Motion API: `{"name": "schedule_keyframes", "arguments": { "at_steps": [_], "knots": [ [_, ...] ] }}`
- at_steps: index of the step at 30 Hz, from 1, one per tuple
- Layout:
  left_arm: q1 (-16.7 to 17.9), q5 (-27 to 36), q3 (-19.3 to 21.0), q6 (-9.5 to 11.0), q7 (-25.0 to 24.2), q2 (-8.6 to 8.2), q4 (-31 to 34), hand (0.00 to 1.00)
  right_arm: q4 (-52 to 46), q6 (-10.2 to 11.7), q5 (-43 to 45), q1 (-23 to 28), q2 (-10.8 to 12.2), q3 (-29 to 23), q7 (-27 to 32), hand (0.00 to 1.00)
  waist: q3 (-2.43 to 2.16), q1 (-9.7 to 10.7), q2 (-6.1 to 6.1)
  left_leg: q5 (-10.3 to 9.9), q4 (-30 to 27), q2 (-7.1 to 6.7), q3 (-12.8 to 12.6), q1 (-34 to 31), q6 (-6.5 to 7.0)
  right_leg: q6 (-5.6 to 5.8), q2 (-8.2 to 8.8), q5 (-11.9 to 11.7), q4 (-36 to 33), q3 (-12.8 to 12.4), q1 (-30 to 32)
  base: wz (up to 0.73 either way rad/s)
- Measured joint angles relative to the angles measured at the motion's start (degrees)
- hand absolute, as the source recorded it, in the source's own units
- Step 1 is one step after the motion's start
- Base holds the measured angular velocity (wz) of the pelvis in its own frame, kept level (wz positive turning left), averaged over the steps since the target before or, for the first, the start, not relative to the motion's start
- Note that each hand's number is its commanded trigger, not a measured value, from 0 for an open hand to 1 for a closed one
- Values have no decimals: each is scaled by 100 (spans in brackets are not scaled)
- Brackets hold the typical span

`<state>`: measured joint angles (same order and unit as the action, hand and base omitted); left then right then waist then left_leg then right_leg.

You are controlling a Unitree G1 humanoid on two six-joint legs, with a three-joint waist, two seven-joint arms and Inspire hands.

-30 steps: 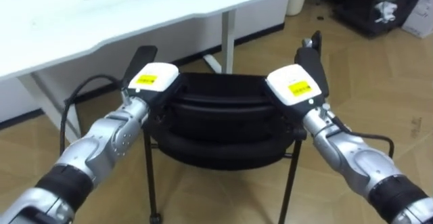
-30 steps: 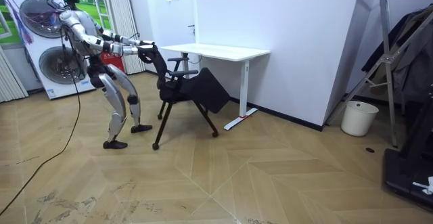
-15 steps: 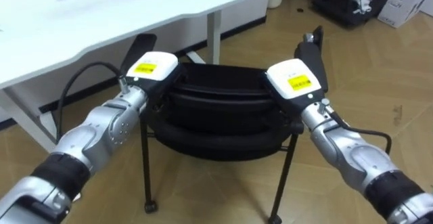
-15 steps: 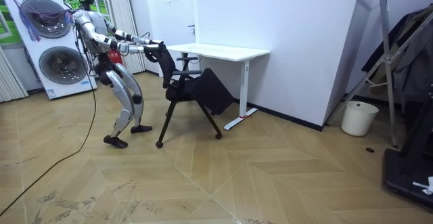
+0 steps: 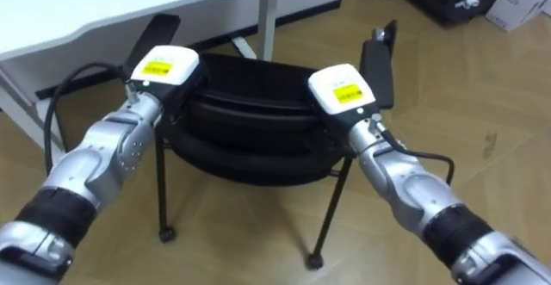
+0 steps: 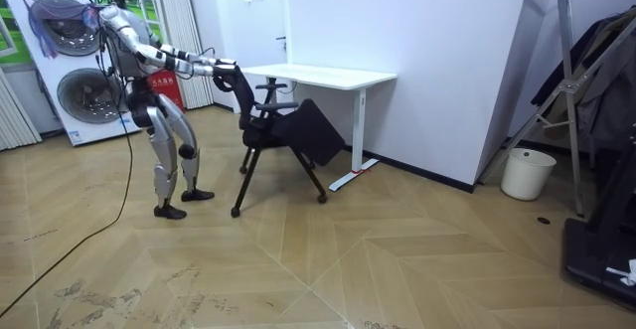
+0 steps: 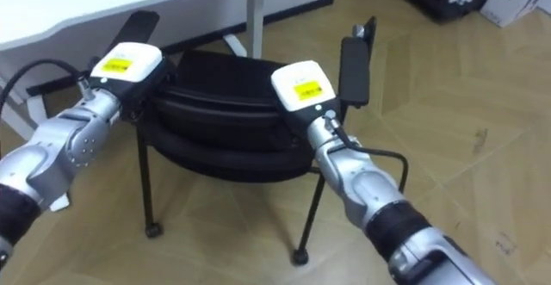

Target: Push chair

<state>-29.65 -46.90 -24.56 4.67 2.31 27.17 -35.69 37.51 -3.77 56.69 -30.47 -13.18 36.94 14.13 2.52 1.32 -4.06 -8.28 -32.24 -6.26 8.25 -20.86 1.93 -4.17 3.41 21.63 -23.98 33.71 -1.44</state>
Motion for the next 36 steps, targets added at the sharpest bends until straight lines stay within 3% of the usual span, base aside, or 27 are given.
{"name": "schedule_keyframes", "arguments": {
  "at_steps": [3,5,7,8,10,11,14,15,16,17,18,19,20,21,22,23,24,26,29,31,32,33,36],
  "knots": [
    [-18,22,31,-158,77,10,4,100,45,-112,-17,-318,8,225,-203,100,-33,-97,-72,265,522,-115,367,80,-172,-108,-15,-36,22,24,129,16],
    [-18,21,148,-224,100,-106,-98,100,162,-162,-4,-520,7,328,-274,100,-25,-207,-52,491,909,-146,553,182,-303,-156,24,-62,79,237,165,16],
    [-21,40,201,-238,102,-129,-135,100,259,-161,-4,-712,3,444,-355,100,-20,-278,-27,583,961,-127,585,204,-369,-216,53,-58,170,528,171,25],
    [-33,102,245,-255,103,-135,-146,100,364,-115,4,-866,4,483,-384,100,46,-300,26,508,673,-61,430,115,-385,-300,67,-14,212,820,143,19],
    [-17,186,304,-274,121,-137,-147,100,500,-90,5,-1081,12,599,-386,100,140,-362,135,182,-73,46,139,-55,-438,-341,55,14,217,1084,67,16],
    [-20,241,305,-289,152,-134,-147,100,530,-88,34,-1154,7,624,-386,100,163,-397,160,50,-247,113,83,-54,-424,-340,65,14,218,1378,33,21],
    [-27,262,293,-305,253,-165,-147,100,674,14,23,-1239,-2,593,-383,100,148,-486,189,-172,-18,288,-35,93,-356,-331,77,19,-97,1995,19,36],
    [-41,249,278,-305,265,-170,-146,100,698,35,19,-1230,5,555,-383,100,160,-490,168,-180,73,305,-17,139,-351,-285,102,31,-239,1990,28,56],
    [-94,232,203,-339,281,-190,-158,100,769,122,14,-1218,-1,469,-382,100,168,-481,127,-161,230,344,179,214,-432,-103,147,52,-660,1462,190,55],
    [-145,240,129,-374,298,-187,-190,100,873,189,14,-1238,-12,432,-343,100,208,-500,178,-121,202,329,439,251,-509,141,74,125,-1117,241,649,45],
    [-172,245,122,-387,310,-188,-199,100,889,197,14,-1265,-26,433,-320,100,188,-504,149,-78,205,270,627,215,-574,102,58,194,-1183,-307,859,0],
    [-229,289,184,-396,341,-170,-204,100,896,196,28,-1412,-35,451,-307,100,161,-621,91,-56,93,126,909,14,-666,-54,229,321,-1350,-1194,1330,0],
    [-287,397,199,-437,379,-163,-238,100,909,170,59,-1556,10,470,-309,100,160,-649,133,-93,-160,67,880,-228,-733,-339,429,359,-1583,-855,1470,12],
    [-303,417,197,-452,379,-210,-277,100,920,171,82,-1565,-4,461,-313,100,170,-618,197,-134,-361,103,803,-318,-723,-385,476,382,-1603,-619,1426,41],
    [-268,424,162,-483,378,-277,-299,100,986,205,109,-1546,-16,460,-327,100,196,-624,247,-263,-950,253,482,-393,-632,-439,510,406,-1578,-243,1273,37],
    [-170,416,145,-521,378,-308,-254,100,1105,321,106,-1529,-6,464,-335,100,210,-657,275,-432,-1461,505,96,-368,-555,-487,517,433,-1518,-3,1089,38],
    [-129,409,142,-536,379,-326,-227,100,1111,352,100,-1494,-13,458,-336,100,228,-638,306,-458,-1667,623,-42,-357,-535,-497,516,444,-1480,123,1001,61],
    [-129,437,31,-586,381,-366,-213,100,1048,425,94,-1362,-86,363,-332,100,211,-547,290,-420,-2548,1076,-460,-362,-536,-490,547,507,-1467,387,923,69],
    [-215,558,-225,-663,472,-361,-244,100,1048,564,86,-1290,-187,275,-305,100,161,-459,278,-285,-2994,1367,-597,-339,-553,-456,609,552,-1499,580,919,53],
    [-208,564,-292,-674,498,-380,-256,100,1040,579,76,-1191,-198,234,-235,100,164,-466,268,-228,-3177,1454,-649,-372,-543,-429,620,587,-1541,580,882,20],
    [-196,572,-306,-682,499,-404,-271,100,1053,583,101,-1133,-201,231,-223,100,152,-499,295,-169,-3267,1446,-656,-447,-545,-349,644,671,-1594,593,826,5],
    [-137,568,-311,-680,506,-406,-282,100,1057,597,104,-1094,-227,228,-222,100,147,-516,302,-126,-3264,1444,-667,-494,-514,-340,649,690,-1602,597,790,0],
    [27,499,-344,-676,611,-435,-229,100,1044,713,82,-906,-242,221,-206,100,132,-625,263,-121,-2735,1330,-843,-764,-501,-302,678,729,-1582,594,595,-4]
  ]
}}
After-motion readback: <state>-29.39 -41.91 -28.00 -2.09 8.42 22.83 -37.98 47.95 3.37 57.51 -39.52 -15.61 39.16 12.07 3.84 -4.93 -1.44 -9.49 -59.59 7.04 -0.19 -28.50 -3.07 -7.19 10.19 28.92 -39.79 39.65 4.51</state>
